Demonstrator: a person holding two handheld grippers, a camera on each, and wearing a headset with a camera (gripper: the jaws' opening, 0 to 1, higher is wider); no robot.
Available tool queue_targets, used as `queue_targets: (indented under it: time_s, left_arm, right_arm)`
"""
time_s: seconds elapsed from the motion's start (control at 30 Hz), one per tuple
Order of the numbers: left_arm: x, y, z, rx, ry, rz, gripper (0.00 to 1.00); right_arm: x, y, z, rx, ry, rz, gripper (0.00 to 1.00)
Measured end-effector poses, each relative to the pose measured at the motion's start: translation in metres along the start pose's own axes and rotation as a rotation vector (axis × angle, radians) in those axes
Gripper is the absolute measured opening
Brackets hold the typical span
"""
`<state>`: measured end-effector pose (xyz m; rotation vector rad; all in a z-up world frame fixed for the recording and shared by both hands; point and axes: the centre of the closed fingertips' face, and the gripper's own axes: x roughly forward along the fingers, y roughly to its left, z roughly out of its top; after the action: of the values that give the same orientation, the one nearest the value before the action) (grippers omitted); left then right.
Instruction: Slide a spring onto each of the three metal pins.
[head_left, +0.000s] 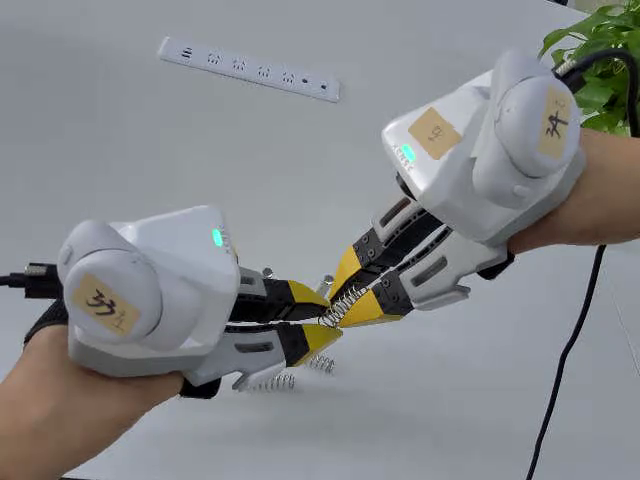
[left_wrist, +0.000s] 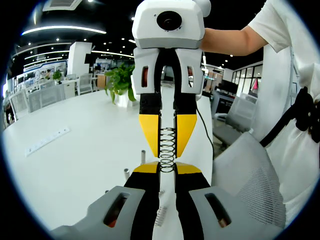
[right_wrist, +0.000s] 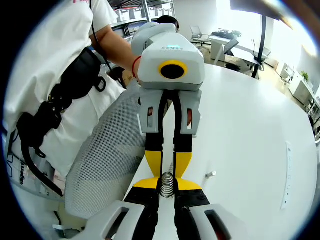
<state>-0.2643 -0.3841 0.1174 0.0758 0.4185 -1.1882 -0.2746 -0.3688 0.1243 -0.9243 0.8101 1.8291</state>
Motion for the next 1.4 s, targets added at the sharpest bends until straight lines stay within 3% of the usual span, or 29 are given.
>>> queue_targets:
  time_s: [0.8, 0.97, 1.3, 1.4]
  left_arm:
    - [-0.005, 0.005, -0.008, -0.016, -0.01, 0.015, 0.08]
    - [-0.012, 0.008, -0.011, -0.031, -0.019, 0.029, 0.12]
    - [-0.038, 0.03, -0.032, -0.059, -0.013, 0.121, 0.21]
    - [-0.046, 0.038, -0.039, -0.059, -0.002, 0.152, 0.27]
  right_arm:
    - [0.007, -0.005, 0.004, 0.038, 0.013, -0.002, 0.07]
    - [0.005, -0.009, 0.005, 0.045, 0.013, -0.012, 0.07]
    - [0.0, -0.032, 0.006, 0.09, 0.043, -0.093, 0.07]
    - [0.002, -0.046, 0.006, 0.115, 0.056, -0.124, 0.07]
